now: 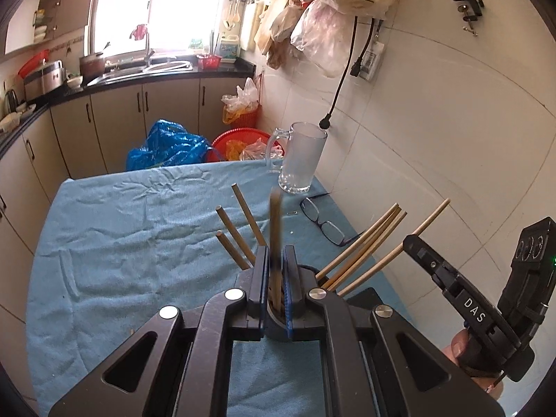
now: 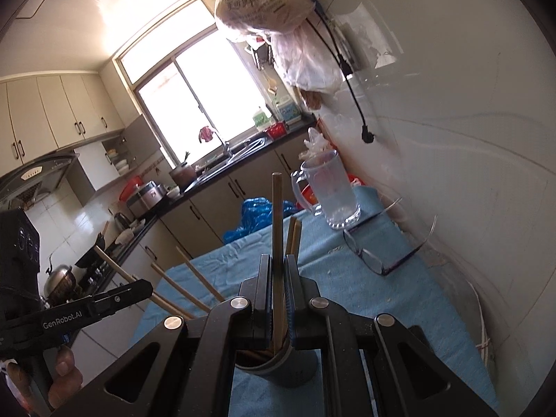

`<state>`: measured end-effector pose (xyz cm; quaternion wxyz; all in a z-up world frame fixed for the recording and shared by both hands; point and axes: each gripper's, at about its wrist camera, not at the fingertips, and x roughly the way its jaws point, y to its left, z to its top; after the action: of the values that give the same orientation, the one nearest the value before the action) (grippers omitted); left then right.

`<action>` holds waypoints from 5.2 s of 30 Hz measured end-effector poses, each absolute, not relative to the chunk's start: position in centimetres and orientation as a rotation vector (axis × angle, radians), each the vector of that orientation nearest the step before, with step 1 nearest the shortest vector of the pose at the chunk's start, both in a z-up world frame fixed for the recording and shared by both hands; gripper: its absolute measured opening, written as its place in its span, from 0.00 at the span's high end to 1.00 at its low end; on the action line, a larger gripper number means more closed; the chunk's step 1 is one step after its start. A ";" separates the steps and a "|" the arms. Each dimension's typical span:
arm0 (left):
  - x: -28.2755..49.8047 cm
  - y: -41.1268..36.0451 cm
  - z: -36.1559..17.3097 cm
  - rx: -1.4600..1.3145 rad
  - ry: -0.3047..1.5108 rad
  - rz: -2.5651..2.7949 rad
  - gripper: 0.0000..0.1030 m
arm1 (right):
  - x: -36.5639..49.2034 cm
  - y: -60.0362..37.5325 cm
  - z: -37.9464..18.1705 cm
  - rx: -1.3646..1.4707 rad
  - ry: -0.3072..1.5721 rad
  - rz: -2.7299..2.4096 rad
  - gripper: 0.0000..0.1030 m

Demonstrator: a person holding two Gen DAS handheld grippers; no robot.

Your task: Organize utensils

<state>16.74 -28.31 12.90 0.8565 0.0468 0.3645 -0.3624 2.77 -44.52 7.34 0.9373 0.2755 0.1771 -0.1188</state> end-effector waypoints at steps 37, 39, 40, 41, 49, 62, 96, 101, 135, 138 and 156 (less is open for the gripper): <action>10.8 -7.1 2.4 0.064 0.806 -0.410 0.31 | -1.0 -29.0 -0.6 0.247 0.630 -0.301 0.18; 10.6 -6.4 1.8 0.065 0.812 -0.398 0.31 | -0.5 -27.7 -1.3 0.229 0.664 -0.282 0.18; 10.7 -6.3 1.5 0.065 0.818 -0.396 0.31 | -0.3 -27.3 -1.6 0.223 0.676 -0.271 0.18; 10.7 -6.2 1.4 0.063 0.823 -0.396 0.31 | -0.1 -26.7 -1.9 0.214 0.691 -0.261 0.18; 10.8 -6.1 0.2 0.065 0.857 -0.420 0.31 | 0.7 -24.1 -2.7 0.153 0.735 -0.250 0.18; 11.4 -5.9 -1.3 0.082 0.915 -0.414 0.31 | 1.6 -22.6 -3.3 0.116 0.786 -0.251 0.18; 20.3 -13.0 -5.4 0.218 1.104 -0.377 0.72 | 1.5 -26.0 -3.6 0.222 0.797 -0.236 0.23; 20.3 -10.5 -5.3 0.176 1.112 -0.332 0.81 | 2.7 -25.9 -2.8 0.253 0.810 -0.175 0.29; 19.4 -5.8 -3.2 0.026 1.067 -0.365 0.94 | 17.4 -21.5 -4.8 0.204 1.002 0.024 0.92; 18.1 -5.7 -0.9 0.014 0.997 -0.387 0.94 | 15.4 -21.5 -2.4 0.231 0.906 0.050 0.92; 11.8 -5.7 7.5 0.003 0.774 -0.464 0.94 | 5.5 -21.7 5.4 0.277 0.535 0.050 0.92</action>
<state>11.81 -5.73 7.51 0.8998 0.0012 0.3742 -0.2242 5.48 -21.68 5.44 0.9546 0.1362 0.2636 0.0246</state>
